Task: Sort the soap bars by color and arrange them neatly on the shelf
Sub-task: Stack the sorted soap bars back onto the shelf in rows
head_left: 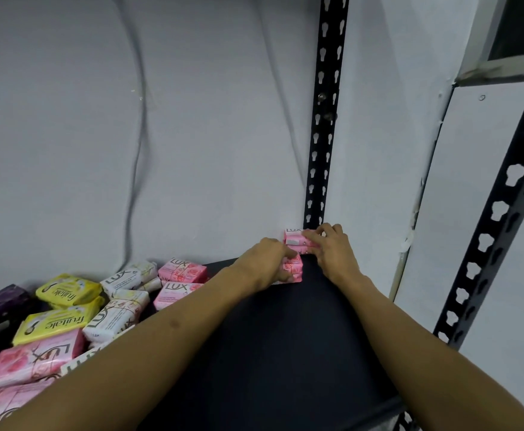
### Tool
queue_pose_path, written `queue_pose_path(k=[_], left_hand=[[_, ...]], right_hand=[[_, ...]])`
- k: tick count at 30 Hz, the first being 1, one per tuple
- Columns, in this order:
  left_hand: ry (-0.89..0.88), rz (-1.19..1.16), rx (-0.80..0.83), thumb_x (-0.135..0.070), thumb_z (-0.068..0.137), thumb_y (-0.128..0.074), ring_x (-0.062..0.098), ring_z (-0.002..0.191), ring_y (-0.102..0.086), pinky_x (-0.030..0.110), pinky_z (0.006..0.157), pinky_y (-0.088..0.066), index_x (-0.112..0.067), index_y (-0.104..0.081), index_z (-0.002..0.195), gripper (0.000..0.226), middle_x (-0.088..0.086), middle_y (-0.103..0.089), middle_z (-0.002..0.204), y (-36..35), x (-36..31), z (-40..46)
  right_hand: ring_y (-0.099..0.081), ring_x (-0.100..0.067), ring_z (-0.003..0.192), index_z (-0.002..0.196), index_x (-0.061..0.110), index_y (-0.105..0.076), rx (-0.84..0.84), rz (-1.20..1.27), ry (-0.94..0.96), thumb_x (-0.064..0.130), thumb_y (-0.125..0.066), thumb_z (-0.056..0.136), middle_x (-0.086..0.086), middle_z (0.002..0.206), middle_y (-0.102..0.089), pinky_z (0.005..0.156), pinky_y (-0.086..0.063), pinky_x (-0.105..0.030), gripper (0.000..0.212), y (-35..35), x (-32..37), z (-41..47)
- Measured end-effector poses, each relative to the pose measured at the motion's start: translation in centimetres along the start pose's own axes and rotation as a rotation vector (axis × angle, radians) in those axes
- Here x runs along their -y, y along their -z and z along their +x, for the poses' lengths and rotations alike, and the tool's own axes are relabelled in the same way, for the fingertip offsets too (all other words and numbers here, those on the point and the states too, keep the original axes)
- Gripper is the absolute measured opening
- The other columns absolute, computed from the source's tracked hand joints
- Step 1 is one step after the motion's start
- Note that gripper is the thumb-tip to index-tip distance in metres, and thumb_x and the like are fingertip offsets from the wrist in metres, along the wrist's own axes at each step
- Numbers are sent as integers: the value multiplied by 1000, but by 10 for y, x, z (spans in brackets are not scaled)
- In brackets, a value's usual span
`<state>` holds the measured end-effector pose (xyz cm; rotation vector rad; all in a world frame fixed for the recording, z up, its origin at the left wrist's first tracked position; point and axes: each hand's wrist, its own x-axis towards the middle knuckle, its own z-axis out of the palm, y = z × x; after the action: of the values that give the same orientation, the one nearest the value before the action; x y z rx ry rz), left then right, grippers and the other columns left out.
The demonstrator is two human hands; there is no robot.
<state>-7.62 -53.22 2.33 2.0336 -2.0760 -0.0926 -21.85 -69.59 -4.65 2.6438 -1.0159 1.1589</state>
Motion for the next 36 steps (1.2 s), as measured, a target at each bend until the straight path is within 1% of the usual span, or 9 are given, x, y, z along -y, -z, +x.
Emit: queue_pose_path(k=[5, 8, 10, 15, 19, 24, 27, 30, 36], left_hand=[[29, -69, -64, -41, 86, -74, 28, 122, -52, 35, 104, -42, -22, -40, 150, 75, 11, -51, 133, -9, -4, 4], [139, -237, -153, -53, 84, -73, 28, 125, -52, 34, 101, -42, -17, -40, 148, 81, 13, -53, 138, -2, -2, 1], [288, -338, -191, -52, 94, -59, 29, 128, -53, 34, 103, -41, -10, -42, 147, 70, 14, -52, 144, 6, 2, 4], [555, -844, -35, -10, 98, -60, 33, 90, -71, 47, 83, -60, 2, -56, 122, 27, 22, -67, 112, 10, 9, 9], [567, -921, -44, -7, 96, -64, 28, 76, -71, 38, 67, -63, 5, -61, 105, 15, 23, -70, 100, 2, -7, 13], [573, -945, -120, -16, 98, -62, 28, 82, -72, 41, 75, -63, 3, -55, 111, 24, 12, -67, 89, -8, -19, 34], [572, -948, -212, -20, 100, -59, 27, 90, -71, 34, 65, -61, -8, -43, 142, 47, 12, -65, 115, -9, -19, 47], [562, -973, -269, -21, 98, -62, 25, 96, -69, 34, 72, -62, -14, -37, 151, 59, 14, -59, 135, -14, -16, 59], [549, -862, -344, -20, 97, -62, 26, 115, -63, 30, 99, -51, -8, -52, 141, 47, 13, -61, 133, -26, -21, 62]], right_hand=[[-45, -22, 111, 143, 24, -50, -51, 316, -236, 17, -64, 94, -3, 123, -57, 99, -41, -37, 51, 17, 5, -13], [-54, -19, 107, 130, 23, -59, -198, 519, -367, 21, -60, 98, 5, 116, -60, 90, -42, -26, 33, 46, 29, -27], [-56, -16, 102, 120, 25, -62, -232, 517, -309, 23, -60, 97, 8, 111, -61, 85, -43, -26, 23, 60, 54, -43], [-42, -20, 122, 135, 25, -55, 176, 189, -29, 26, -67, 92, 2, 139, -44, 103, -43, -35, 45, 49, 82, -60], [-52, -25, 112, 123, 17, -60, 189, 223, -67, 7, -60, 92, 1, 131, -50, 94, -48, -38, 33, 48, 66, -61], [-54, -23, 111, 121, 17, -59, 176, 228, -114, 6, -62, 90, 2, 131, -49, 93, -48, -34, 33, 48, 46, -55], [-52, -21, 116, 128, 19, -56, 168, 265, -137, 5, -62, 90, 1, 136, -47, 99, -46, -31, 40, 43, 40, -49], [-52, -22, 114, 128, 17, -56, 162, 283, -152, 3, -59, 90, 0, 136, -45, 99, -46, -31, 40, 39, 35, -45], [-51, -13, 102, 121, 11, -58, 112, 327, -179, -5, -59, 87, 1, 128, -47, 91, -41, -17, 37, 36, 27, -39]])
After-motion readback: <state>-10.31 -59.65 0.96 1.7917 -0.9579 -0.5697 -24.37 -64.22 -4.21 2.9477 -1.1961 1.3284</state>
